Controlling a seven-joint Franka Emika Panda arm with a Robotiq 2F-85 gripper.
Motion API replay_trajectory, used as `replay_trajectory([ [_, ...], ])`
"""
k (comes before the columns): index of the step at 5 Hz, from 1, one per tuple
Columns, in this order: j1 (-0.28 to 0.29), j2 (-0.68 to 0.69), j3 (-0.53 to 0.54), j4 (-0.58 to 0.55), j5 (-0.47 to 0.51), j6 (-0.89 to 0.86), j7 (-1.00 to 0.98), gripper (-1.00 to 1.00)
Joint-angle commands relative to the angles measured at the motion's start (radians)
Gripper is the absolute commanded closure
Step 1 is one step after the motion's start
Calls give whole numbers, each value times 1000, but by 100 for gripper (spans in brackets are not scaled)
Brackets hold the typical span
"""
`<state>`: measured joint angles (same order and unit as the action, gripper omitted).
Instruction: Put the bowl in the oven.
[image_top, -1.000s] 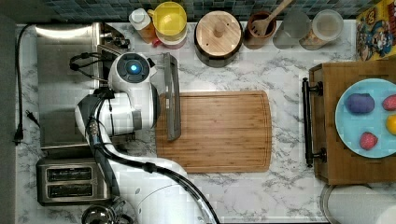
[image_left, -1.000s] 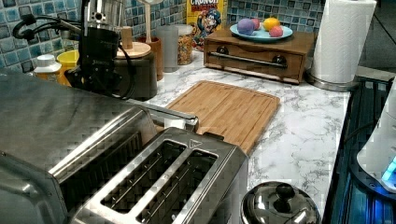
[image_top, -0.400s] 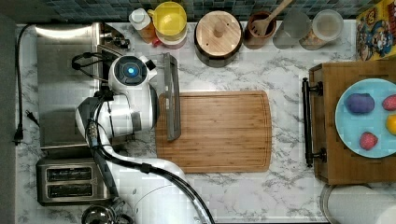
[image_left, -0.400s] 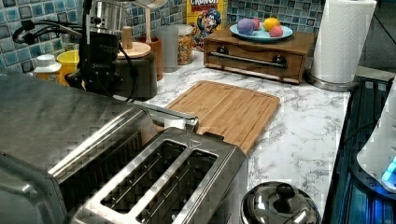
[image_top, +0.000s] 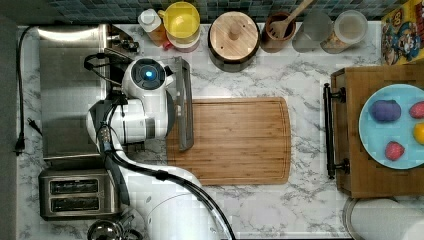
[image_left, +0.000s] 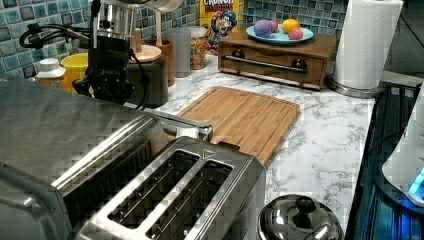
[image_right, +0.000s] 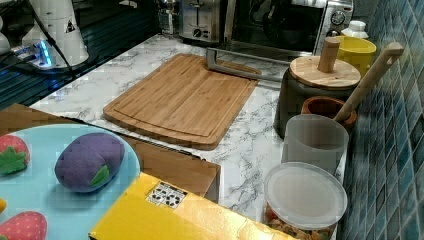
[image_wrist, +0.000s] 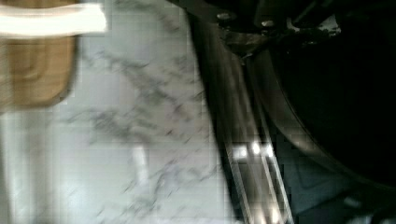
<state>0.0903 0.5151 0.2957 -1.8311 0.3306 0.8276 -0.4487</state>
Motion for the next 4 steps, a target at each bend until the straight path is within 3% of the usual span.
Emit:
replay_trajectory([
  [1, 52, 30, 35, 35, -5, 17, 24, 0],
  [2, 32, 12, 32, 18, 11, 29, 40, 0],
  [4, -91, -102, 91, -56, 201, 77, -65, 0],
])
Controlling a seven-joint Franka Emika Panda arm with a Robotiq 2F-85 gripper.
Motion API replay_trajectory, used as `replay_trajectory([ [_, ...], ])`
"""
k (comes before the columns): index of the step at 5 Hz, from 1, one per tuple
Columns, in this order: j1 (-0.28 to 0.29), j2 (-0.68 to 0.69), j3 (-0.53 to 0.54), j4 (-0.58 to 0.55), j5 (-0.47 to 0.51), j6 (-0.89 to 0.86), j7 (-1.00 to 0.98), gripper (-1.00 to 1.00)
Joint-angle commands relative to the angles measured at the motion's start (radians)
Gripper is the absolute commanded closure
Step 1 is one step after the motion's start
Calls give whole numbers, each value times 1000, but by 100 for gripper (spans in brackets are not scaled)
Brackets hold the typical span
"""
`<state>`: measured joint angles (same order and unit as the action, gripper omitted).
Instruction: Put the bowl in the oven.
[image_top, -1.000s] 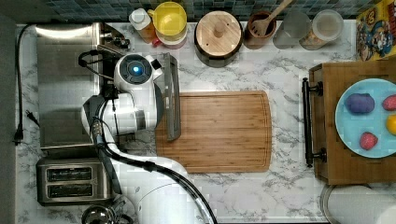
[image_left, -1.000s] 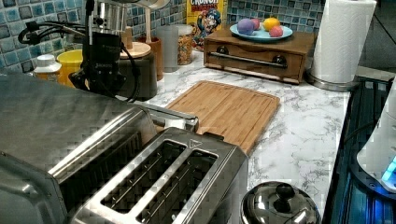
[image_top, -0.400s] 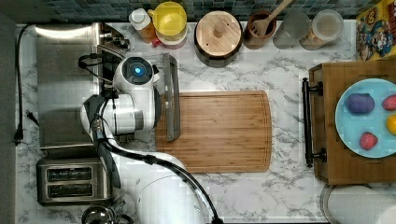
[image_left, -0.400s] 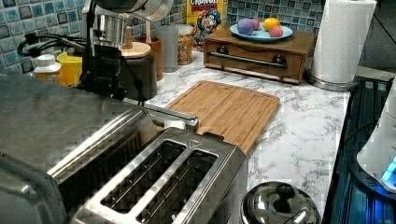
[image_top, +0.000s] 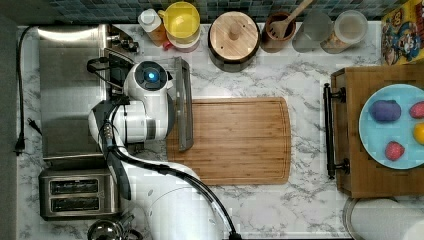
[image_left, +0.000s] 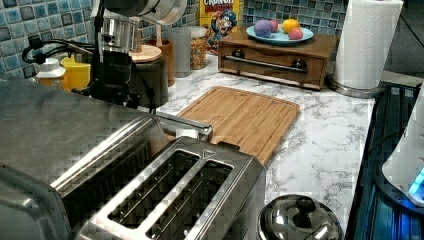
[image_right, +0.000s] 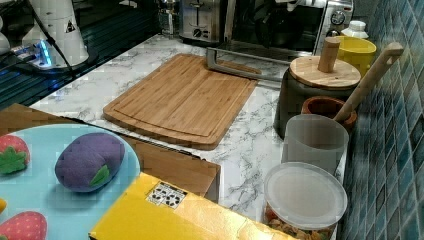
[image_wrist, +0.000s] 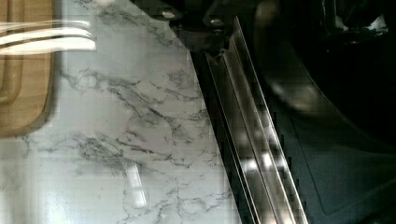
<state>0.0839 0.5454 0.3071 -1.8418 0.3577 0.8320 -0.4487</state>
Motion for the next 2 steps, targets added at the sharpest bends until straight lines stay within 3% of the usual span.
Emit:
replay_trajectory([
  [1, -106, -175, 67, -75, 215, 90, -74, 0],
  [2, -150, -210, 80, -110, 287, 97, -98, 0],
])
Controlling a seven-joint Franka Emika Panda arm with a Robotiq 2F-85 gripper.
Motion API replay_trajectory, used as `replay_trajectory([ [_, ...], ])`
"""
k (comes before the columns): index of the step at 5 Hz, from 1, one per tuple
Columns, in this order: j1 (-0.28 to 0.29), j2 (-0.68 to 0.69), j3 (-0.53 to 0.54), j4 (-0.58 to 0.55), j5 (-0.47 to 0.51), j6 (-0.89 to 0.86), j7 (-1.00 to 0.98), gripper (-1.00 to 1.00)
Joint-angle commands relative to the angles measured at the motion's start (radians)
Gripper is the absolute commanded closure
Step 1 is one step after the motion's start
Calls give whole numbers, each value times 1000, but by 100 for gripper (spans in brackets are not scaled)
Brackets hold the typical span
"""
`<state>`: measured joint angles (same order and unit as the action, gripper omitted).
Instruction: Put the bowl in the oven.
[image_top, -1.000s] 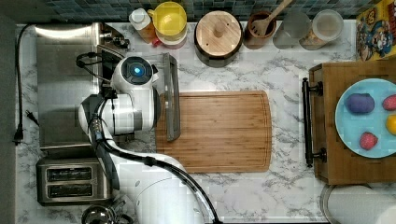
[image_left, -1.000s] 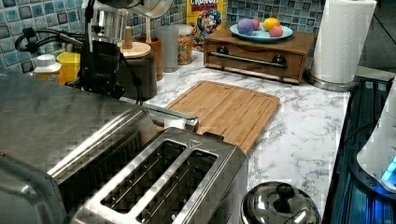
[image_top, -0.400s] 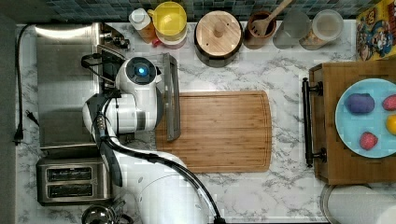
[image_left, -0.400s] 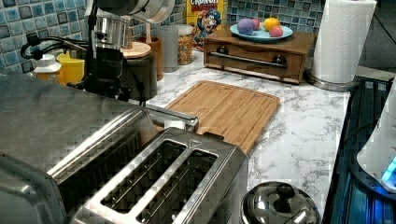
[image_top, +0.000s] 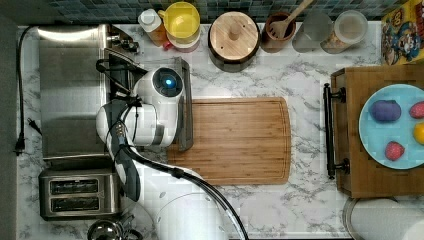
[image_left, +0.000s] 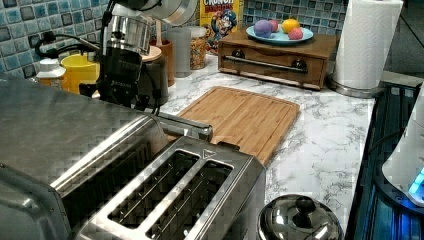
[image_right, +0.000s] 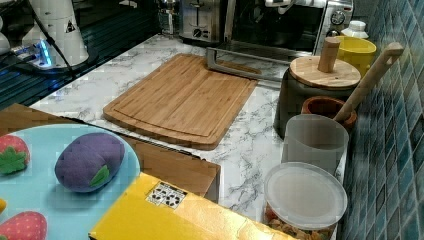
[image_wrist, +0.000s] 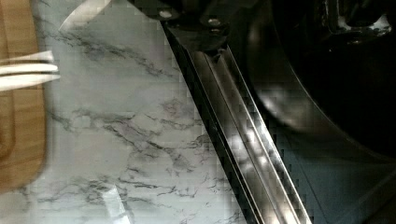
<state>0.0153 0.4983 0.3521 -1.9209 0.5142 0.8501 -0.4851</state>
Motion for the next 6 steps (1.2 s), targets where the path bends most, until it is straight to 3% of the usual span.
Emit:
replay_trajectory([
  [1, -89, -175, 27, -35, 168, 62, -79, 0],
  [3, -71, -237, -43, -76, 12, 22, 10, 0],
  [6, -73, -237, -40, -76, 11, 22, 10, 0],
])
